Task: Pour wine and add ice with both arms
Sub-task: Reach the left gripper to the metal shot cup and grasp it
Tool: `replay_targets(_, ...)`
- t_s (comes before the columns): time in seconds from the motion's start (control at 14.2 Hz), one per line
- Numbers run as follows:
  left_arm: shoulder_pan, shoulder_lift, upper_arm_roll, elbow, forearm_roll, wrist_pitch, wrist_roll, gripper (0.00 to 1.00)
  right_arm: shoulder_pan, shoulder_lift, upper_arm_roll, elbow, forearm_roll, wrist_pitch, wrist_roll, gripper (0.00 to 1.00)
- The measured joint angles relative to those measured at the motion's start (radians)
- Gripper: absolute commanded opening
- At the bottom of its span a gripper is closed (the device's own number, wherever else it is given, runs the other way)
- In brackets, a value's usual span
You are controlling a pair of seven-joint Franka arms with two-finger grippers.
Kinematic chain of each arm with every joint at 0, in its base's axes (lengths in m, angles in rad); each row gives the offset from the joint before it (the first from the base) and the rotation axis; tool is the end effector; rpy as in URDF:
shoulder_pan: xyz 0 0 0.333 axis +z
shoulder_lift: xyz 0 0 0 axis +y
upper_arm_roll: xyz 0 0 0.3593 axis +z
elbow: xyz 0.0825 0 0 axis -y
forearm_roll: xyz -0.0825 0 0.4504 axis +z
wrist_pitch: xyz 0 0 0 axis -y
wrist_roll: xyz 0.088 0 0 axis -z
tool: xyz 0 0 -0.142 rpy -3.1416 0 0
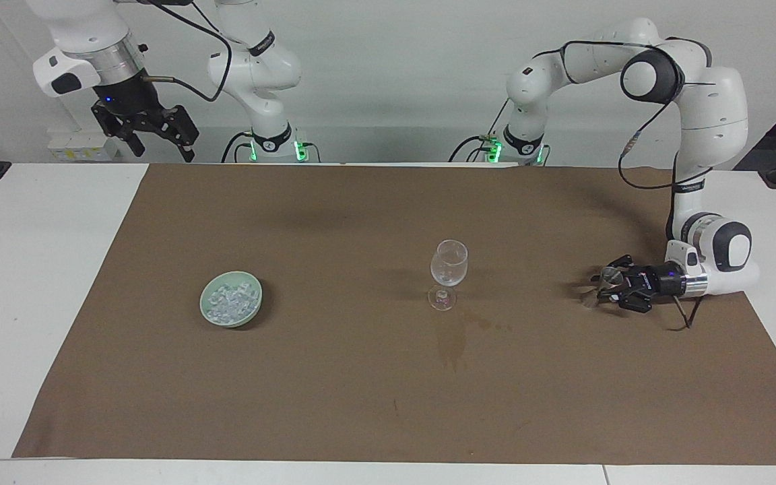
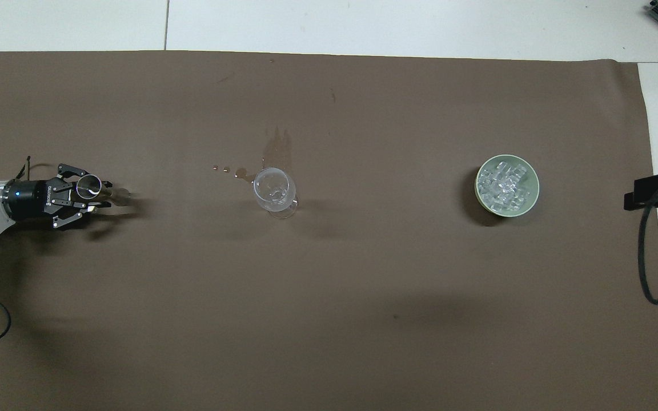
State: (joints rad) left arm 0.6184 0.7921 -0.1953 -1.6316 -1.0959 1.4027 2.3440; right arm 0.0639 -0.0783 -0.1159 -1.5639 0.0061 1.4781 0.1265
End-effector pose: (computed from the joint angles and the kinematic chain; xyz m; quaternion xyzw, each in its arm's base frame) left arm 0.6615 0.1631 0.1747 0.5392 -0.4851 0.4682 0.5047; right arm 0.5821 -0.0323 0.6752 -0.9960 0.0887 0.0043 0.0074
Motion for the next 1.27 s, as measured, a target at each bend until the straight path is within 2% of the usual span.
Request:
replay_targets(0.42, 0.003, 0.0, -0.006, 0.0, -0.002, -0.002, 0.001, 0.42, 0.0, 0.0, 0.0, 0.0, 0.0, 0.0, 0.0, 1.0)
replay_targets(0.71, 0.003, 0.0, -0.012, 0.0, -0.004, -0.002, 0.001, 0.41, 0.0, 0.0, 0.0, 0.0, 0.0, 0.0, 0.0, 1.0)
replay_targets(0.92, 0.003, 0.001, -0.013, 0.0, -0.004, -0.002, 0.001, 0.29, 0.0, 0.0, 0.0, 0.0, 0.0, 0.0, 0.0, 1.0)
replay_targets(1.13, 0.003, 0.002, -0.013, 0.0, -0.005, -0.002, 0.001, 0.23, 0.0, 0.0, 0.0, 0.0, 0.0, 0.0, 0.0, 1.0)
replay_targets(1.27, 0.003, 0.003, -0.013, 0.0, -0.005, -0.002, 0.001, 0.12, 0.0, 0.0, 0.0, 0.0, 0.0, 0.0, 0.0, 1.0)
